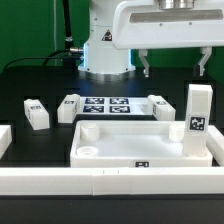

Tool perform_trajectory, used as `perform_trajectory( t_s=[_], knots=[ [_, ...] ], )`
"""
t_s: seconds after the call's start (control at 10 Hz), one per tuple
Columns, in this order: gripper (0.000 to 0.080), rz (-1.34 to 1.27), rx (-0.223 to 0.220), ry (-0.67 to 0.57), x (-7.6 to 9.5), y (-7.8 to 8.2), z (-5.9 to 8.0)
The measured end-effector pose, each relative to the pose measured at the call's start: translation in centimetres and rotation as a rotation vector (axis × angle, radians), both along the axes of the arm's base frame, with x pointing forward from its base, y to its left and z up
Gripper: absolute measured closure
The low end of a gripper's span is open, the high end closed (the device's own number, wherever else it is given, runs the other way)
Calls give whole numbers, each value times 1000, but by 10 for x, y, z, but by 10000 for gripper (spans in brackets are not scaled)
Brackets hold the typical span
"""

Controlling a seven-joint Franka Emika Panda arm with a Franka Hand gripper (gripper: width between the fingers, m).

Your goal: Assemble desk

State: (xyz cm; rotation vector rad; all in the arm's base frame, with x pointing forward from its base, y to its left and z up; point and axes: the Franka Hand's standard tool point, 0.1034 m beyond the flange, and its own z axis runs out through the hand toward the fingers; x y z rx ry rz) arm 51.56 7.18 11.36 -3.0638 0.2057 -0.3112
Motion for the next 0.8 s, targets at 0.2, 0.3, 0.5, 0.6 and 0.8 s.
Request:
perform_trajectory(
  t_s=[0.2,0.3,0.5,0.6,0.8],
  knots=[
    [150,25,-14,-4,-38,7,-29],
    [150,30,-21,-17,-42,7,-40],
    [150,33,-22,25,-44,8,-46],
    [150,33,-22,17,-42,8,-45],
    [150,40,-17,136,-47,7,-48]
  ],
)
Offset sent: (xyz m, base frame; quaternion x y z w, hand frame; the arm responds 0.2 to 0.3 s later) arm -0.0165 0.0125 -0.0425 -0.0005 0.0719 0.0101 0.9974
